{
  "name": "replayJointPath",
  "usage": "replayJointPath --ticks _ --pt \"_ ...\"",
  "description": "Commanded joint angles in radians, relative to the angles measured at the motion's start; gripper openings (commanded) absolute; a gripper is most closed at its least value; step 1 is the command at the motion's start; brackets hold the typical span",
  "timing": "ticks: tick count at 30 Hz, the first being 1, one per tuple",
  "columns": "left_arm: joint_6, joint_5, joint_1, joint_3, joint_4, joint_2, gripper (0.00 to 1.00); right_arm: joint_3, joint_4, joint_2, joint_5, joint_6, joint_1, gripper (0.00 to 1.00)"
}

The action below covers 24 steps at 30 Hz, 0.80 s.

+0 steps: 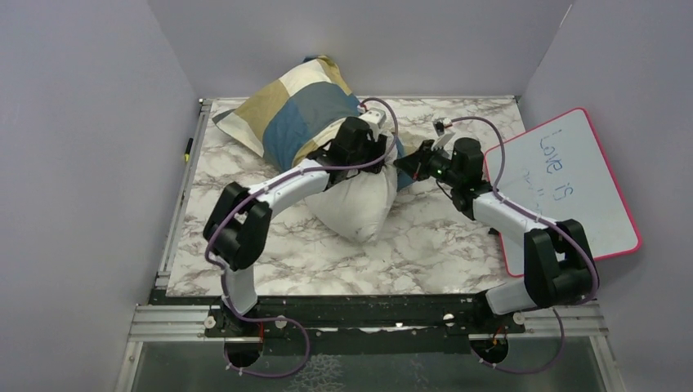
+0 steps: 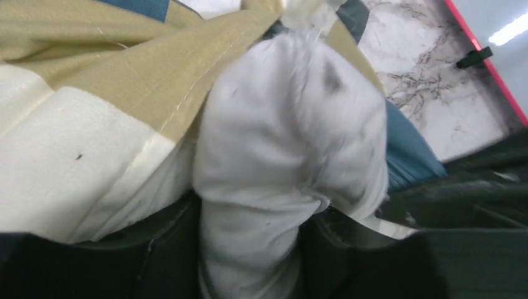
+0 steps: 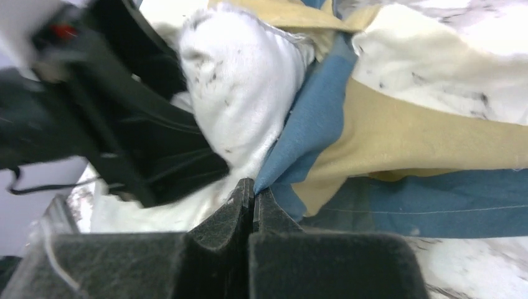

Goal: Put the pillow into the pillowcase
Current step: Stuff the pillow into the pillowcase.

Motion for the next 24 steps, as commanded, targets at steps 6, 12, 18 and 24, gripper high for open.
replayJointPath --ticks 6,12,18,24 --pt "-0.168 -0.018 0.081 -0.154 -0.127 -0.42 0.73 0.006 0.261 0.058 -0.152 0.117 0.029 0.0" --pt "-0.168 -0.097 0.051 -0.108 -0.146 -0.429 0.77 -0.001 0.269 0.06 -0.168 0.123 0.029 0.0" --pt "-0.074 -0.277 -0.062 -0.012 -0.183 -0.342 0.83 0.006 0.26 0.062 -0.172 0.121 0.03 0.0" --pt "-0.073 -0.249 -0.101 0.02 -0.209 -0.258 0.93 0.025 0.249 0.079 -0.182 0.122 0.031 0.0"
